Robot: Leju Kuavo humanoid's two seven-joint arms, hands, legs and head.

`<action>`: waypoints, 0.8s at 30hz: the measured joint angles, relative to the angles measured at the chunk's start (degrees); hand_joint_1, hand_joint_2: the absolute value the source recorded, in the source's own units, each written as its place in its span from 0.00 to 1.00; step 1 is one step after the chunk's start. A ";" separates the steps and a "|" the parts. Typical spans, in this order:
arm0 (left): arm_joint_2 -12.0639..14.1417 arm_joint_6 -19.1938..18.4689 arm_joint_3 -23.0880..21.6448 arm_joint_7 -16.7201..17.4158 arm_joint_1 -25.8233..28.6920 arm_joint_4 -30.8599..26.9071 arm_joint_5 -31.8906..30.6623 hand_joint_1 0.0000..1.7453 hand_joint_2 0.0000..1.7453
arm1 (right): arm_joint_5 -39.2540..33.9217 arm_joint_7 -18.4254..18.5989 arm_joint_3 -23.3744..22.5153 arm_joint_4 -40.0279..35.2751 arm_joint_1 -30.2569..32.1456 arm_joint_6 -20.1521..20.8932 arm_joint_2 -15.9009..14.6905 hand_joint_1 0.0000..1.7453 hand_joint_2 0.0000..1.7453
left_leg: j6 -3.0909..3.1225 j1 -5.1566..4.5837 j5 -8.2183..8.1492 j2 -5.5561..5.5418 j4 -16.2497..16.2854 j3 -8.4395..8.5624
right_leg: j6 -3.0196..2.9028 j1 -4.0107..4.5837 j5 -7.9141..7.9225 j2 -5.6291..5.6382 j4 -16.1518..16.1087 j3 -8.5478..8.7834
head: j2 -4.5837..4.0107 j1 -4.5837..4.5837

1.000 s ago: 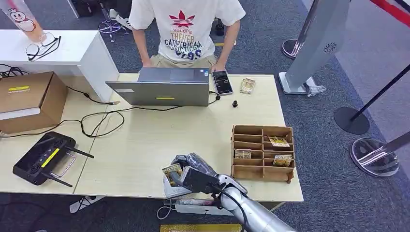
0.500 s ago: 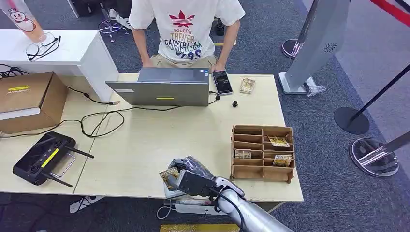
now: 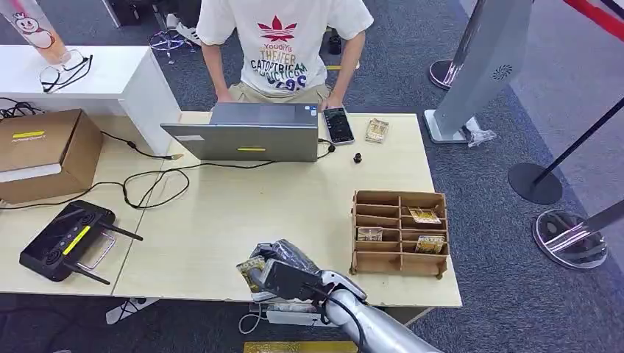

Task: Pass the card to the sensor for recognition and then transmit it.

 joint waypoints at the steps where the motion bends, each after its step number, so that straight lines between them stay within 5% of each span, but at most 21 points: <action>1: 0.04 -0.35 0.00 -0.02 0.00 0.00 0.00 0.00 0.00 | 0.00 0.00 0.02 0.29 -0.10 -0.11 0.13 1.00 1.00 | 0.00 0.00 0.00 0.00 0.00 0.00 | 0.00 0.00 0.00 0.01 0.00 0.00 | 0.00 0.00; 24: 0.24 -0.09 0.00 0.00 -0.03 0.00 -1.16 0.00 0.00 | -1.86 -0.17 -0.22 8.09 -1.92 -2.12 1.55 1.00 1.00 | 0.00 0.00 0.00 0.00 0.00 0.00 | 0.00 0.00 0.00 0.01 0.00 0.00 | 0.00 0.00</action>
